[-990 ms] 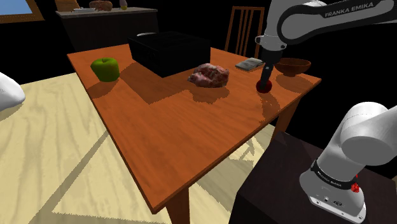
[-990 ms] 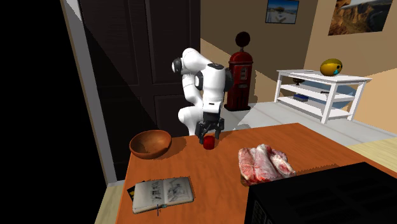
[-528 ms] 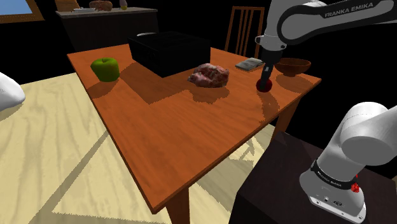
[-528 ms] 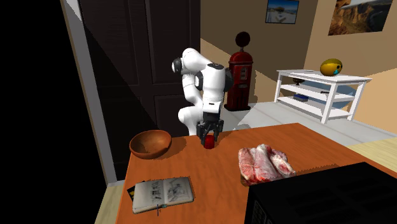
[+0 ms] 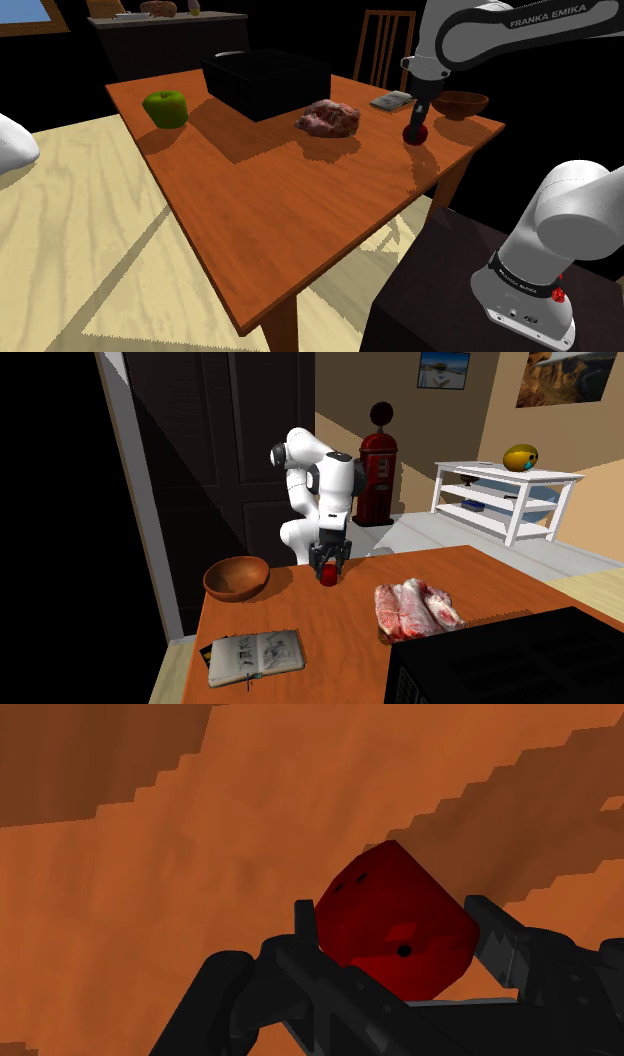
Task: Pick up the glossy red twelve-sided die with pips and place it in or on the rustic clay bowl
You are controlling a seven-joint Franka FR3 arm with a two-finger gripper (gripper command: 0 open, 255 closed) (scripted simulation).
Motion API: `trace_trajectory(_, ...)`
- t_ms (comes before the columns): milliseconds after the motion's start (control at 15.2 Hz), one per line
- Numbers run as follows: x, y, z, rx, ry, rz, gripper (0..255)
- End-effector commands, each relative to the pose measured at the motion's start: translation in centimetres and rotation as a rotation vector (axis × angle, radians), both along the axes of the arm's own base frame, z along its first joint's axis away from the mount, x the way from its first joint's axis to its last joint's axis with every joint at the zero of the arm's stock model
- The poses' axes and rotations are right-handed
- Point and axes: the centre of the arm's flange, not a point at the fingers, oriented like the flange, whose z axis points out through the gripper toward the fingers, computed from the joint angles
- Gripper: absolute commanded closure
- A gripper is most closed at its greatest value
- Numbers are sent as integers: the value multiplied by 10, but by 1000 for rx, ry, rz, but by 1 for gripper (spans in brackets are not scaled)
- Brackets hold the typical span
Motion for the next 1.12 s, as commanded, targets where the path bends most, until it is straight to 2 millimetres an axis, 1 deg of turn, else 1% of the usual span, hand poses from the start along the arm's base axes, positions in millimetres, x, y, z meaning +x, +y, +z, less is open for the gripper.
trace_trajectory(0, 0, 0, 5, 0, 0, 0, 255)
trace_trajectory(1056, 0, 0, 90, 0, 0, 0, 255)
